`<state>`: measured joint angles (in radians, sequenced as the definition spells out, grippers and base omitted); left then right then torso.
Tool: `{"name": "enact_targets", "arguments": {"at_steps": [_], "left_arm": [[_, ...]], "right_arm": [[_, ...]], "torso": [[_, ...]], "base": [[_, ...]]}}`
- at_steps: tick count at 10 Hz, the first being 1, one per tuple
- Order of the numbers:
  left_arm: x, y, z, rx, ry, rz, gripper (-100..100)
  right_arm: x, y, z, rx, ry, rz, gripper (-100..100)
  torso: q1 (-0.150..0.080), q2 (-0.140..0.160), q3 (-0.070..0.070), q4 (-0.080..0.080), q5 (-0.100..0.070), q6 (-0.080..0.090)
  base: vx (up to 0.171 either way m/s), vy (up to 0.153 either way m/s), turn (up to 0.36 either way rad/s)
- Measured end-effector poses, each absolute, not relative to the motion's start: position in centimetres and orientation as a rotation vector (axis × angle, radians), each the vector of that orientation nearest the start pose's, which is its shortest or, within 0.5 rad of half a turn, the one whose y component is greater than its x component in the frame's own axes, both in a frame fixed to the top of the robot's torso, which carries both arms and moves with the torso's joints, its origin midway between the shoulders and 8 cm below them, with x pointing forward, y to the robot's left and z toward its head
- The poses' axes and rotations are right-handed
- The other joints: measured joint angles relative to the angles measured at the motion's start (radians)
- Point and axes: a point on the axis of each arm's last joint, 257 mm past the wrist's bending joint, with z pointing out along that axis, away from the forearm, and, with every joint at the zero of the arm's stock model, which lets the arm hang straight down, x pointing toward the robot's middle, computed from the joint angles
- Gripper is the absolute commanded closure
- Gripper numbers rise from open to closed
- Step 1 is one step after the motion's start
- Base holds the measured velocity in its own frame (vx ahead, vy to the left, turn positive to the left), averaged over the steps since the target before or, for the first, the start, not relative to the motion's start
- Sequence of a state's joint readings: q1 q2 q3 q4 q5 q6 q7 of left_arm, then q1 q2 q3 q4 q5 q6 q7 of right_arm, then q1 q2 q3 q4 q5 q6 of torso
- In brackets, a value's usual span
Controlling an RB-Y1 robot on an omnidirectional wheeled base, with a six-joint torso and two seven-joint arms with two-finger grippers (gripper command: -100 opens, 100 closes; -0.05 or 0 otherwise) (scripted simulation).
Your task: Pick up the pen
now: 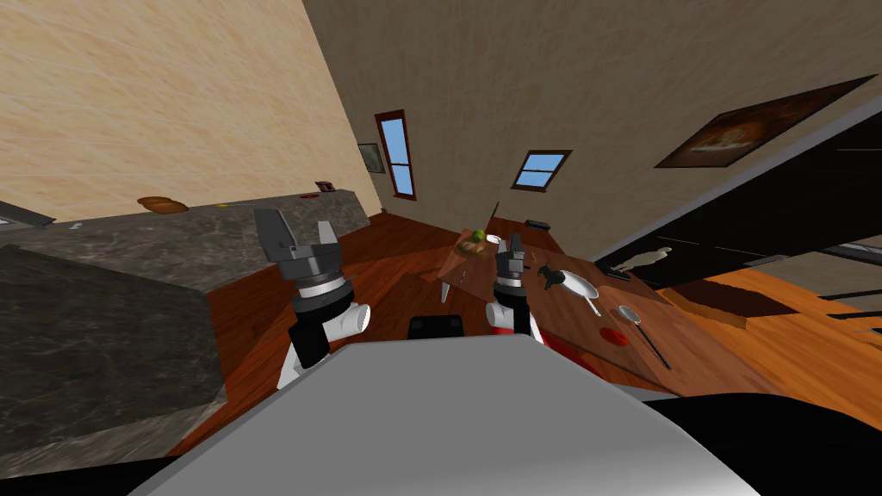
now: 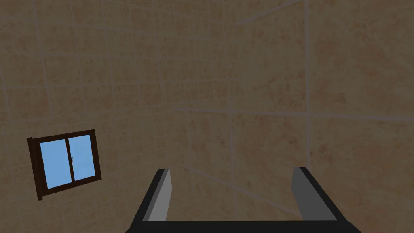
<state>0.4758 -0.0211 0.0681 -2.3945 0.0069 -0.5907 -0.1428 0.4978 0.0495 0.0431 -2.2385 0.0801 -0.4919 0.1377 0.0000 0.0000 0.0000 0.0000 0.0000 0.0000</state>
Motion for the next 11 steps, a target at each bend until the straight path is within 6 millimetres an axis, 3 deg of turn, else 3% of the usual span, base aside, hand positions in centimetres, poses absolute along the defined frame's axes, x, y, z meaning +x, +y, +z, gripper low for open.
{"name": "enact_targets", "arguments": {"at_steps": [3,11], "left_arm": [[29.6,28.9,9.6,-0.440,0.460,-1.153,0],[29.6,28.9,9.6,-0.440,0.460,-1.153,0]], "right_arm": [[36.8,-25.6,-0.9,0.593,0.784,1.137,-100],[41.3,-27.4,-9.3,0.621,1.078,0.962,-100]], "torso": [[0.001,0.000,0.000,0.000,0.000,0.000],[0.004,-0.001,-0.001,0.000,0.001,0.000]], "base": [[0.004,0.027,0.027],[0.011,0.054,0.044]]}}
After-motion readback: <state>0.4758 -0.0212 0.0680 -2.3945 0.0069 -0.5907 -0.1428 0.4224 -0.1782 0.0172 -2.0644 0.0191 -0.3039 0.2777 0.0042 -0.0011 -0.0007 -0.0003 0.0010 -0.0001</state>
